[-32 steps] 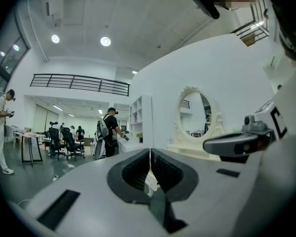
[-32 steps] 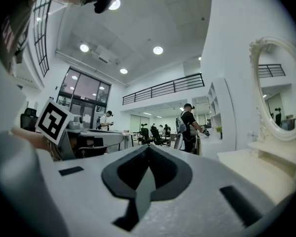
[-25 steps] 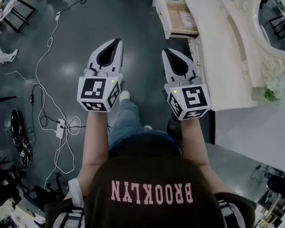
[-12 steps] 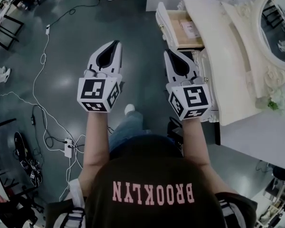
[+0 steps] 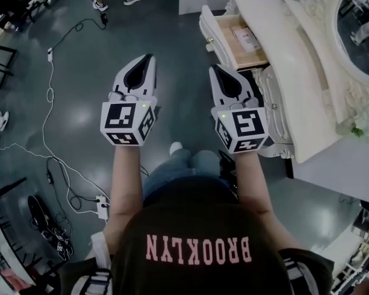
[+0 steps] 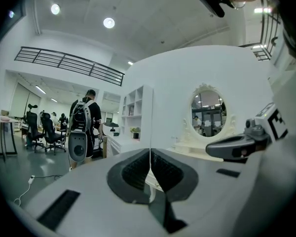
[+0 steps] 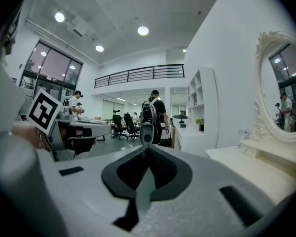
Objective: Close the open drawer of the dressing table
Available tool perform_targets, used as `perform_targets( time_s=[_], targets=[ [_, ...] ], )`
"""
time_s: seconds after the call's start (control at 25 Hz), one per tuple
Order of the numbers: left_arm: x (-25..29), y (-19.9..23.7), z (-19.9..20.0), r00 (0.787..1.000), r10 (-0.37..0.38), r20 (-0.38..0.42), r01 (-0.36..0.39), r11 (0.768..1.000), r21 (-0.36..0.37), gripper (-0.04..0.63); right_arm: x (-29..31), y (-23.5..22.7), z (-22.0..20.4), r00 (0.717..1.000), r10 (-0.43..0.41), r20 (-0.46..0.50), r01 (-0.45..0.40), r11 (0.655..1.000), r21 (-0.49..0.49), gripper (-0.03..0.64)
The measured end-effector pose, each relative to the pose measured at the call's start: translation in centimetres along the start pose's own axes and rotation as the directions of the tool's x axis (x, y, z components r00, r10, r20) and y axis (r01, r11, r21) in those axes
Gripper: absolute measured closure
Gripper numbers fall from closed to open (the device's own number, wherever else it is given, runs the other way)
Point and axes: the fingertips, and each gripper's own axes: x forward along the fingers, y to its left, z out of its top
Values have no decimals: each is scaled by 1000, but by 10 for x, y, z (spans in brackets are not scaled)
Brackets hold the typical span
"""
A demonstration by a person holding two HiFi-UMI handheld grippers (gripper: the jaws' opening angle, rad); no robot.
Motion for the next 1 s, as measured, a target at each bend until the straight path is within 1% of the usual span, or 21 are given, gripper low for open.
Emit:
perform_targets(
  time_s=[0.12,0.24,0.32,0.64,0.88,1.0],
  targets=[
    [10,9,-8,1000,-15,-22,15,1000,-4,589,12,-8,-10,998,-43,-41,45,999,27,620],
    [21,12,-18,998,-29,-51,28,1000,-4,589,22,-17,-20,993,-91,-81,93,995,27,620],
    [28,13,-23,997,-38,-63,38,999,-1,589,27,-23,-27,990,-106,-94,110,993,35,620],
    [65,25,-33,995,-45,-87,46,999,1,589,58,-44,-40,987,-111,-113,118,991,64,620],
    [116,32,-40,988,-79,-131,82,997,12,589,97,-77,-47,982,-131,-137,145,985,92,620],
    [148,37,-42,984,-101,-145,104,994,14,589,120,-93,-48,979,-141,-150,155,984,86,620]
  ],
)
